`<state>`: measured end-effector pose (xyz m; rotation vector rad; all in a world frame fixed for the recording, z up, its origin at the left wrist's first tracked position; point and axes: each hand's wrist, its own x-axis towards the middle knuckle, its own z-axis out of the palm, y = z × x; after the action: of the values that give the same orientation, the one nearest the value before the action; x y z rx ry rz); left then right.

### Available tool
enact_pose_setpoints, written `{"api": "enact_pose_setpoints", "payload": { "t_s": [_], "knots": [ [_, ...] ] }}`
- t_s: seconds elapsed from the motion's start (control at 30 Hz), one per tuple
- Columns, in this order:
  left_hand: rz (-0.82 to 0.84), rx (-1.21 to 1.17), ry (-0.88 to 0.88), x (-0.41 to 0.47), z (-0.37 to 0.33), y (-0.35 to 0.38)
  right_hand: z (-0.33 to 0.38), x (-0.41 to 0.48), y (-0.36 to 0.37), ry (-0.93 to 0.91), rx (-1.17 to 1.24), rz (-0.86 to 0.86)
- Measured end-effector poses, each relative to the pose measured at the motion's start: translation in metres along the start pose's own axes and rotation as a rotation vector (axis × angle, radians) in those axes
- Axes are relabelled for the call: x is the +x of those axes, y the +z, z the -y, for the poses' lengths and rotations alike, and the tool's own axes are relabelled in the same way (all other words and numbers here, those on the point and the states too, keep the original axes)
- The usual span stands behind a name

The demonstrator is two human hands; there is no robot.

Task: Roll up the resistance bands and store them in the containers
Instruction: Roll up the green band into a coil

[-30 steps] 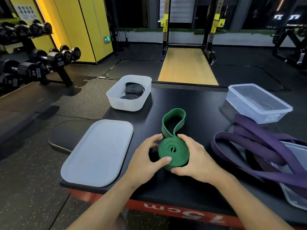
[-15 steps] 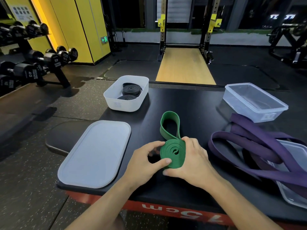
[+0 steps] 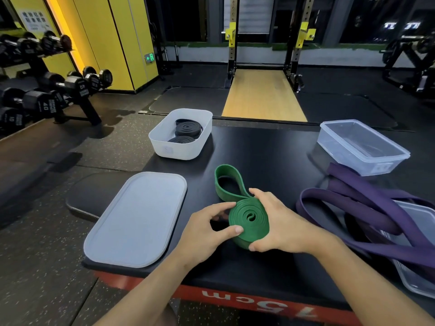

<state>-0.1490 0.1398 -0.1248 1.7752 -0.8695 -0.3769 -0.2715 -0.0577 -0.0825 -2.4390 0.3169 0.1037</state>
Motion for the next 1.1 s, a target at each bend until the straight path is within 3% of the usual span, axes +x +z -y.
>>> {"api": "enact_pose_setpoints", "payload": {
  "t_s": [0.3, 0.4, 0.47, 0.6, 0.67, 1.1],
  "knots": [
    [0.031, 0.027, 0.111, 0.005, -0.004, 0.001, 0.003, 0.003, 0.001, -0.039, -0.059, -0.004],
    [-0.112, 0.392, 0.325, 0.023, -0.005, -0.003, 0.002, 0.002, 0.001, -0.043, -0.069, -0.02],
    [-0.044, 0.691, 0.464, 0.044, -0.014, -0.011, 0.002, 0.002, 0.001, -0.048, -0.074, -0.025],
    [0.385, 0.934, 0.35, 0.075, -0.047, -0.015, 0.003, 0.001, 0.001, -0.055, -0.078, -0.034],
    [0.47, 0.999, 0.304, 0.085, -0.048, -0.016, 0.004, -0.002, 0.002, -0.059, -0.083, -0.047],
    [0.411, 1.144, 0.292, 0.102, -0.033, -0.013, 0.004, -0.009, 0.007, -0.083, -0.122, -0.087]
  ]
}}
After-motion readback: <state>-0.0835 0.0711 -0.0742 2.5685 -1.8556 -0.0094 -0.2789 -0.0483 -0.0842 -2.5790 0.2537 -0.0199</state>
